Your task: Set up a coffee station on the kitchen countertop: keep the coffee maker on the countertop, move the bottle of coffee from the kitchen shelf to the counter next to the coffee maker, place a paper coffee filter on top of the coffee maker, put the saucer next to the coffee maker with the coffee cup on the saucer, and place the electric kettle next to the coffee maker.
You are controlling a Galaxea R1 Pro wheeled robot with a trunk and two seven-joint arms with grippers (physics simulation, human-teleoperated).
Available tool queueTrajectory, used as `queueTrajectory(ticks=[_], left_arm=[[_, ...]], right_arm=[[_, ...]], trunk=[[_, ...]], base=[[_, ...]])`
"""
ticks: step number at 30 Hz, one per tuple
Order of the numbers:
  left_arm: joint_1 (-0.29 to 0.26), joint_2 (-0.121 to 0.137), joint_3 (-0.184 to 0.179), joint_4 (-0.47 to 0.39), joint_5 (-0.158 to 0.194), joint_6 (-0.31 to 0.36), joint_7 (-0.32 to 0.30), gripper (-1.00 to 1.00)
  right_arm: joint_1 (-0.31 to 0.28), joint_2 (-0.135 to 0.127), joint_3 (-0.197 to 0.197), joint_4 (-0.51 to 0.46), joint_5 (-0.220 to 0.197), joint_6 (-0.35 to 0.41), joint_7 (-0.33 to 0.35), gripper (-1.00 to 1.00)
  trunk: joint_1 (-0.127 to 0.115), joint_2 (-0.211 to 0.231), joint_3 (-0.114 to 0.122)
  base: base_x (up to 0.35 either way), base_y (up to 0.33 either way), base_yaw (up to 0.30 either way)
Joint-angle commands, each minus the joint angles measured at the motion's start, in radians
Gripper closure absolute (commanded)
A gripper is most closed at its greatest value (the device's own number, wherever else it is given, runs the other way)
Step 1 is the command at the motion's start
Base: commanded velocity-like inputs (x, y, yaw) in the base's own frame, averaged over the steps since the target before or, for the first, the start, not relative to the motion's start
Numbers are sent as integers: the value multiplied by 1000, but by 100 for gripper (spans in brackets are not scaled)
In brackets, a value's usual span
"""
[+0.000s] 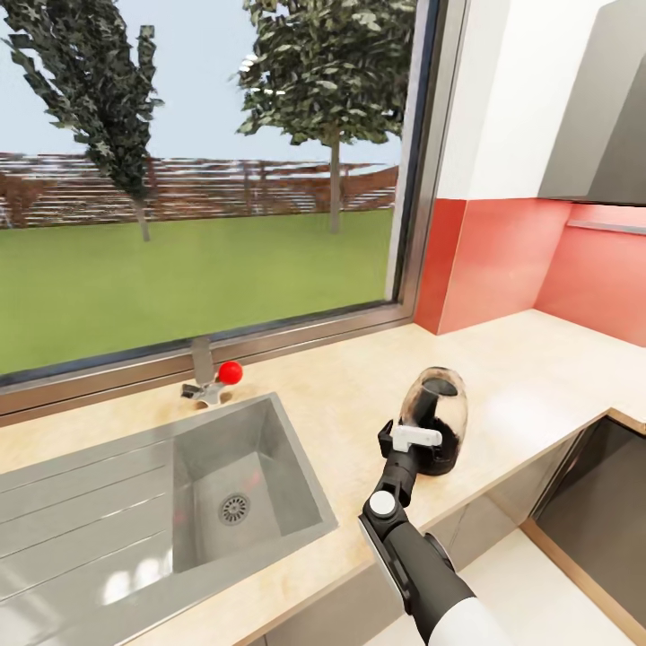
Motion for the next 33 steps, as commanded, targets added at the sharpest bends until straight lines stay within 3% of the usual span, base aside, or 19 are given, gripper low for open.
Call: queueTrajectory(ticks=[1,10,11,33], left_arm=[[-1,0,4,2,-11,-6,5,-100],[-1,0,4,2,-11,-6,5,-100],[-1,0,4,2,-11,-6,5,-100],[-1,0,3,2,-11,-6,6,-100]], right_arm=[[-1,0,1,1,3,1,-4,-100],[-1,0,1,1,3,1,-4,-100],[-1,0,1,2,3,1,-4,100],[-1,0,3,1,3,1,-4,100]], trunk=[[1,-2,-2],[1,-2,-2],[1,-2,-2],[1,-2,-2]], base=[[49,-102,0],[12,-25,0],[0,0,0],[0,0,0]])
